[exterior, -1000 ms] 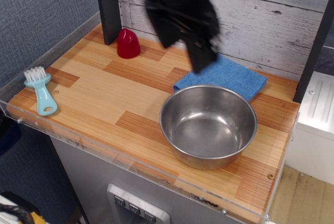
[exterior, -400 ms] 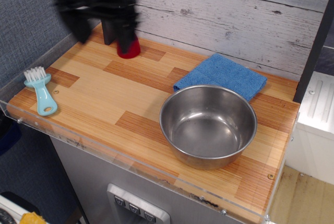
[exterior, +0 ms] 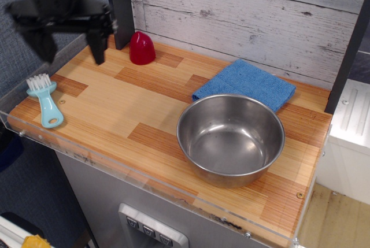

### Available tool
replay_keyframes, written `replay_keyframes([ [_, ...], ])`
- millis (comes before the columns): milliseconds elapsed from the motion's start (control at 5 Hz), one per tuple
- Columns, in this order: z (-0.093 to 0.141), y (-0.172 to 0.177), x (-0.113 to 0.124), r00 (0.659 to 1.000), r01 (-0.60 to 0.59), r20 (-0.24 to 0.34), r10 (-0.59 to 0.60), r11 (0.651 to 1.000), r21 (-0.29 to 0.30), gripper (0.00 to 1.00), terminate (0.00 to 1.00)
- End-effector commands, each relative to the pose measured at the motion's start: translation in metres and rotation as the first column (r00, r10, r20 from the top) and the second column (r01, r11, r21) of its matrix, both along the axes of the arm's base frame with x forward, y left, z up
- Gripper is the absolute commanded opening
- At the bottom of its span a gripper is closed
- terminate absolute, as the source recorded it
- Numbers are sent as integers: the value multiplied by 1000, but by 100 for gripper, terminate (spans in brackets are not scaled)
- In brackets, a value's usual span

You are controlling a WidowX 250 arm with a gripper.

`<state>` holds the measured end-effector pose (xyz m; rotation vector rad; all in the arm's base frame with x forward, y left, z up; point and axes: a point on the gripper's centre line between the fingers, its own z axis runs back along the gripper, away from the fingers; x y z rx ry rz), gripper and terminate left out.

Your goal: Put the blue brush on the blue cloth.

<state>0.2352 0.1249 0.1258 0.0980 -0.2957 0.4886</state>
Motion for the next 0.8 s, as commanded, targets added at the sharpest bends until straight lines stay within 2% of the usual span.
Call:
replay_keyframes([
  [0, -26, 21, -10, 991, -134, -21, 136, 989, 61, 100, 0],
  [400, -53, 40, -11, 987, -142, -61, 149, 984, 108, 100, 0],
  [600, -61, 56, -15, 982, -172, -60, 181, 977, 129, 100, 0],
])
